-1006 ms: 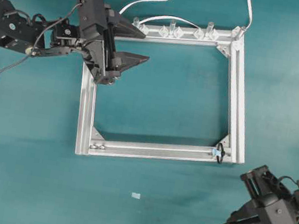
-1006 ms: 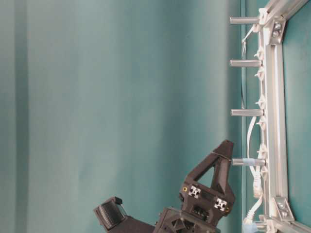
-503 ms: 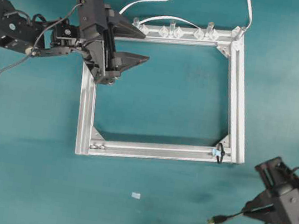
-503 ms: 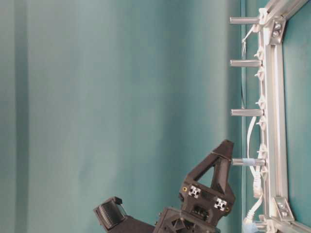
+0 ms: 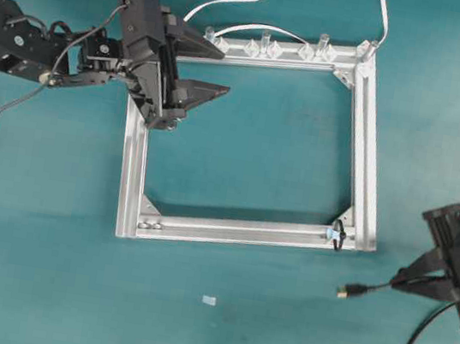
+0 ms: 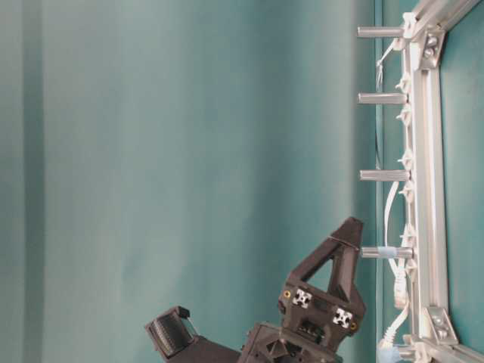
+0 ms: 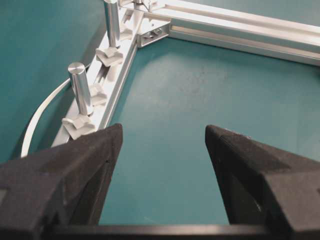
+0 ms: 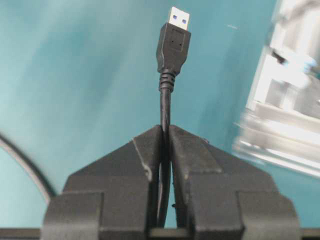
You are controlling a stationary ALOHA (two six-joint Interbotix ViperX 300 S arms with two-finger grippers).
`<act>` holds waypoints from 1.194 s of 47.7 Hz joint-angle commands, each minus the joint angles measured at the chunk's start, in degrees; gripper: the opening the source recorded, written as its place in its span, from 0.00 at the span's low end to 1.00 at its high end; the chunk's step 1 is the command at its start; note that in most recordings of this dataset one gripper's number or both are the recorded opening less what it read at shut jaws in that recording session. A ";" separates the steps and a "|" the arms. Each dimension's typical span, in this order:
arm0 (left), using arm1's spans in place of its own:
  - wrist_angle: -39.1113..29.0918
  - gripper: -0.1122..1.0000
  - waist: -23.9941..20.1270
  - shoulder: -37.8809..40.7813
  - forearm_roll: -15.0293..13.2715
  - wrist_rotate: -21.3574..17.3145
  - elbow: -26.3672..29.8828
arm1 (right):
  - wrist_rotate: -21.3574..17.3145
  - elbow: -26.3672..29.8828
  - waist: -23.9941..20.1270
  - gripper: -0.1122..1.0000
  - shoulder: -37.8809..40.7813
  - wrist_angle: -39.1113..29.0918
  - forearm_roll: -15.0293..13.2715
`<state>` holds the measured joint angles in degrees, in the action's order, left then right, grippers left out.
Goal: Insert the wire through the string loop located on the right side.
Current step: 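Lift the cable and carry it right toward the zip-tie loop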
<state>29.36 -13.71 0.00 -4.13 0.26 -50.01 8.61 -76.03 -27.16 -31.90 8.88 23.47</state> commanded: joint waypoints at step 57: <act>0.26 0.75 0.18 -1.14 0.18 1.58 1.05 | 0.00 -2.81 14.94 0.16 -13.62 -10.46 -7.21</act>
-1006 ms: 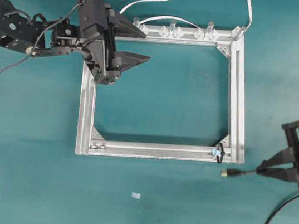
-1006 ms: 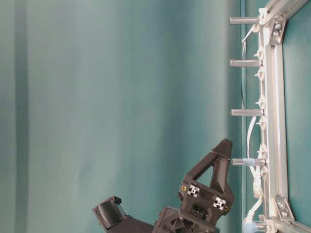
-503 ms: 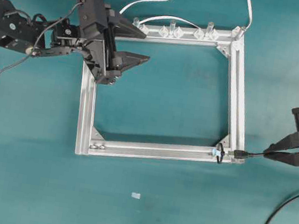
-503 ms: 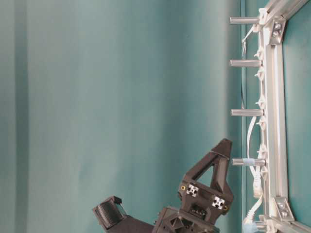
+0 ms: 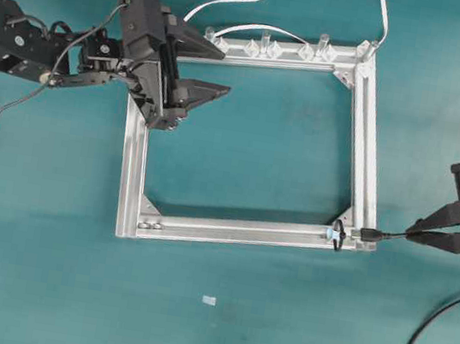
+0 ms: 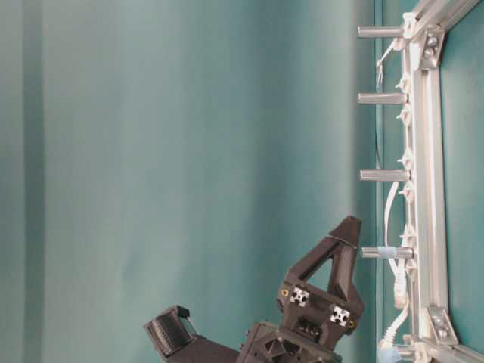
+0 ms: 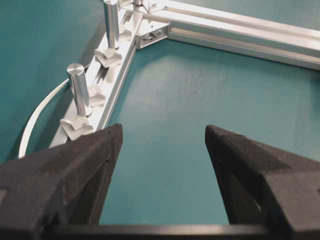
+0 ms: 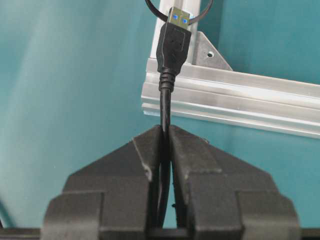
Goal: Insert the wire through the string loop located on the right side.
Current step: 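Lift the cable and carry it right toward the zip-tie loop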
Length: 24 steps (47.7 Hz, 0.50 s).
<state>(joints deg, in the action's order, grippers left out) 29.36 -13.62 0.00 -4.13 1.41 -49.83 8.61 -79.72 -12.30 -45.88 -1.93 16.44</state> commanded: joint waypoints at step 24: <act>0.26 0.75 0.09 -1.14 0.18 0.44 0.88 | 0.00 1.05 0.09 0.16 1.67 0.44 -0.18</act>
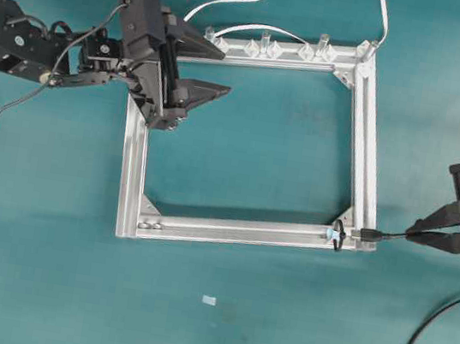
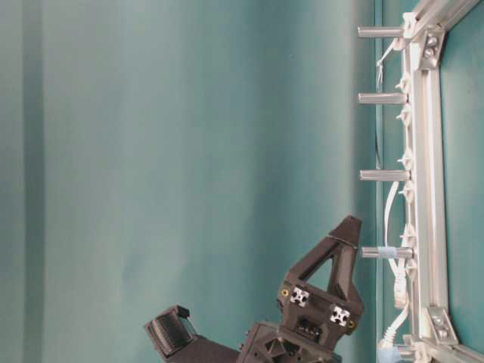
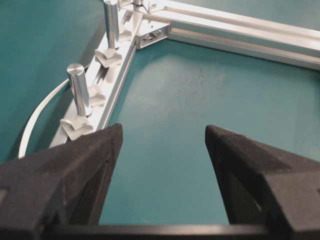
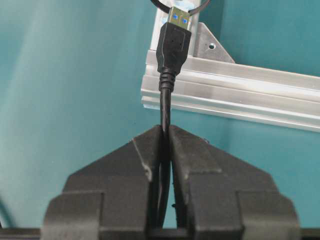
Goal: Insert the wire through the string loop located on the right side.
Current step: 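Lift the cable and carry it right toward the zip-tie loop, then push the USB plug leftward through the black zip-tie loop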
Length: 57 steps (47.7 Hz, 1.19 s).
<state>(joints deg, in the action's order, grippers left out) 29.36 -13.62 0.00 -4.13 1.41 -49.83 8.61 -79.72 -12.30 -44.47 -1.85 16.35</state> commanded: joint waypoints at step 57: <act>0.26 0.75 0.09 -1.14 0.18 0.44 0.88 | 0.00 3.69 0.09 0.16 3.96 1.41 -0.09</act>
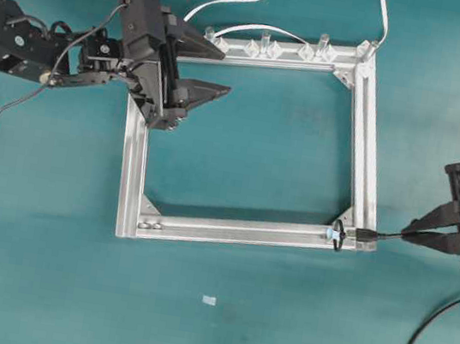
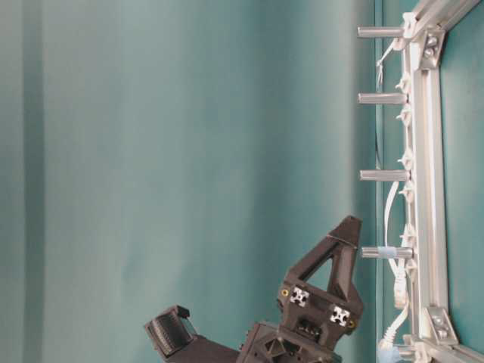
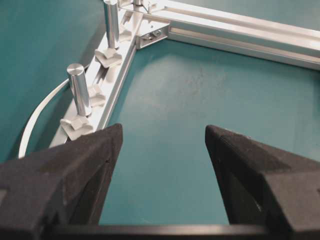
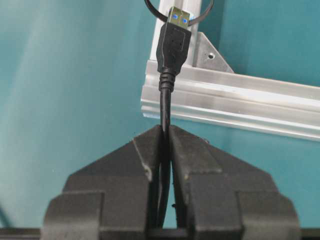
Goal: Insert the wire through the string loop located on the right side.
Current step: 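Push the USB plug leftward through the black zip-tie loop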
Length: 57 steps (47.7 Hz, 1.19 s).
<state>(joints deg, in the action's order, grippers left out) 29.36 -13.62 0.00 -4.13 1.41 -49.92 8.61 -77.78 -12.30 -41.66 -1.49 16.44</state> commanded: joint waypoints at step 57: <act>-1.32 0.75 0.18 -1.23 0.26 0.44 0.44 | 0.00 13.54 0.09 0.16 22.85 10.28 -0.18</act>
<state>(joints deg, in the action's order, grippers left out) 28.30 -13.62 0.00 -4.04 1.41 -49.92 8.61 -65.57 -12.39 -19.07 8.26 16.44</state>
